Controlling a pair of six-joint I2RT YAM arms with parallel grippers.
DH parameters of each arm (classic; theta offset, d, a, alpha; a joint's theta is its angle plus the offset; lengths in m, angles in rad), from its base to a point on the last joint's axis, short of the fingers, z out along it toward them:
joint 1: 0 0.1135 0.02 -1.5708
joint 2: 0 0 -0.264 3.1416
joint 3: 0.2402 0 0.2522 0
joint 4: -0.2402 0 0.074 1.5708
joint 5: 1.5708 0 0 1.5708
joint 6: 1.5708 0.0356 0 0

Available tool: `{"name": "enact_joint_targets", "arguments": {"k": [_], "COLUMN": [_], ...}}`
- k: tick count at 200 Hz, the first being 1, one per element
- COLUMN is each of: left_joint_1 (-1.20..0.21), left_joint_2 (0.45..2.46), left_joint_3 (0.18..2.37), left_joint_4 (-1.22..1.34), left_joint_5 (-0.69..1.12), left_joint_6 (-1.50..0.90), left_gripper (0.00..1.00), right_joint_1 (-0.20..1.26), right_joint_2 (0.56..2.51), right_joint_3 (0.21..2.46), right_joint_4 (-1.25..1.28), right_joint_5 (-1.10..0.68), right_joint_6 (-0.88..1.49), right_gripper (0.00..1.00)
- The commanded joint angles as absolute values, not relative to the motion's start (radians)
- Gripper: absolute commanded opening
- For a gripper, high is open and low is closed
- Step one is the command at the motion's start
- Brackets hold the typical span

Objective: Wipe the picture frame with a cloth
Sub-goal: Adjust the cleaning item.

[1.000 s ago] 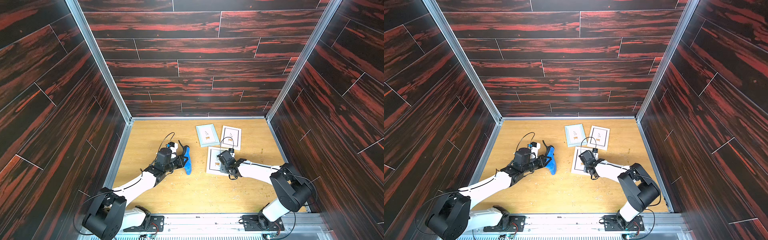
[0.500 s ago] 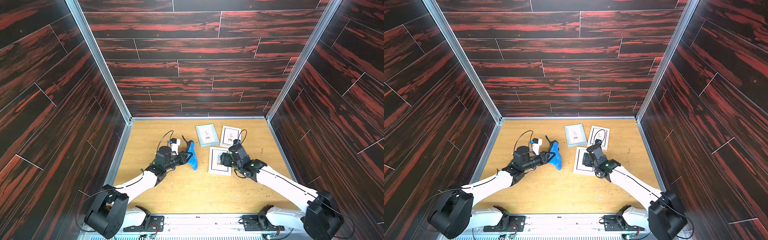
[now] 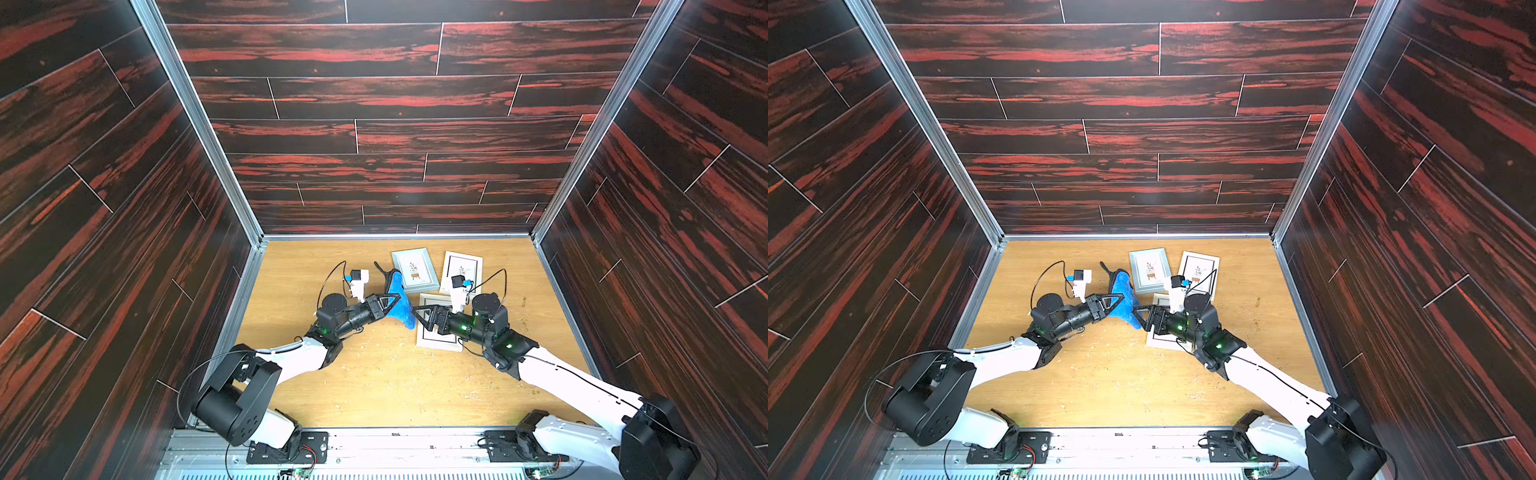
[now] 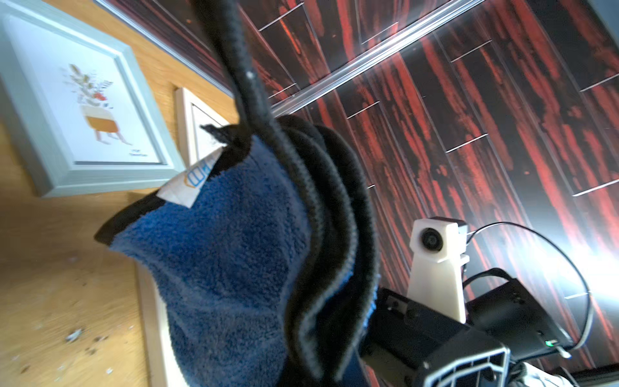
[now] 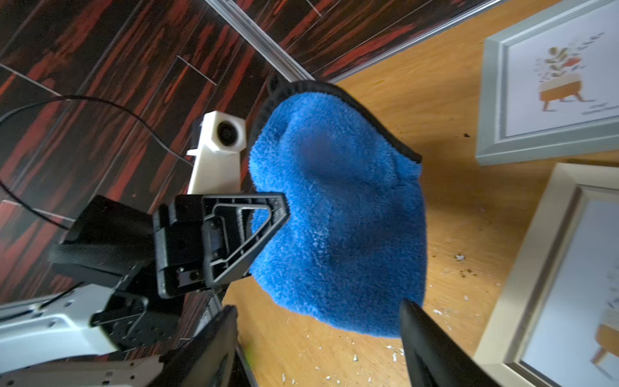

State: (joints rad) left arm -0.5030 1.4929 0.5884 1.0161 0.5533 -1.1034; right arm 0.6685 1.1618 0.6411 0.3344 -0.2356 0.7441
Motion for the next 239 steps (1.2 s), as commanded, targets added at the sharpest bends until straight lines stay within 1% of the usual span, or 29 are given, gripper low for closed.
{"name": "enact_joint_targets", "arguments": {"k": [1,45,61,74,90,132,157,164,171,180,192,210,227,239], "left_joint_1": [-0.521,-0.553,-0.564,-0.572,-0.577,-0.579,-0.58,-0.577,-0.569,-0.553,-0.532,-0.519,-0.513,-0.503], "left_joint_2": [1.486,1.474,1.472,1.471,1.468,1.463,1.474,1.476,1.475,1.467,1.449,1.419,1.469,1.542], "left_joint_3": [0.623,0.634,0.635,0.63,0.624,0.611,0.608,0.607,0.612,0.637,0.678,0.801,0.938,1.033], "left_joint_4": [1.15,1.152,1.158,1.164,1.168,1.169,1.158,1.143,1.101,0.979,0.775,0.304,0.05,-0.047], "left_joint_5": [0.574,0.582,0.587,0.585,0.587,0.589,0.585,0.577,0.562,0.541,0.49,0.327,0.173,0.104], "left_joint_6": [-1.154,-1.159,-1.163,-1.167,-1.168,-1.168,-1.152,-1.141,-1.118,-1.066,-0.972,-0.76,-0.626,-0.582], "left_gripper": [0.0,0.0,0.0,0.0,0.0,0.0,0.0,0.06,0.15,0.25,0.37,0.59,0.66,0.68], "right_joint_1": [0.68,0.701,0.703,0.702,0.703,0.706,0.714,0.717,0.719,0.719,0.721,0.719,0.716,0.711], "right_joint_2": [1.19,1.253,1.259,1.258,1.256,1.253,1.248,1.242,1.235,1.229,1.224,1.249,1.294,1.313], "right_joint_3": [0.623,0.63,0.635,0.642,0.652,0.662,0.682,0.689,0.698,0.713,0.747,0.82,0.883,0.899], "right_joint_4": [0.483,0.559,0.588,0.602,0.591,0.55,0.487,0.461,0.423,0.354,0.241,0.016,-0.16,-0.218], "right_joint_5": [-0.338,-0.389,-0.396,-0.394,-0.375,-0.326,-0.288,-0.266,-0.236,-0.185,-0.093,0.103,0.285,0.364], "right_joint_6": [0.772,0.776,0.778,0.779,0.776,0.763,0.727,0.715,0.7,0.679,0.653,0.626,0.616,0.605], "right_gripper": [0.79,0.78,0.76,0.7,0.61,0.21,0.03,0.0,0.0,0.0,0.0,0.0,0.0,0.0]}}
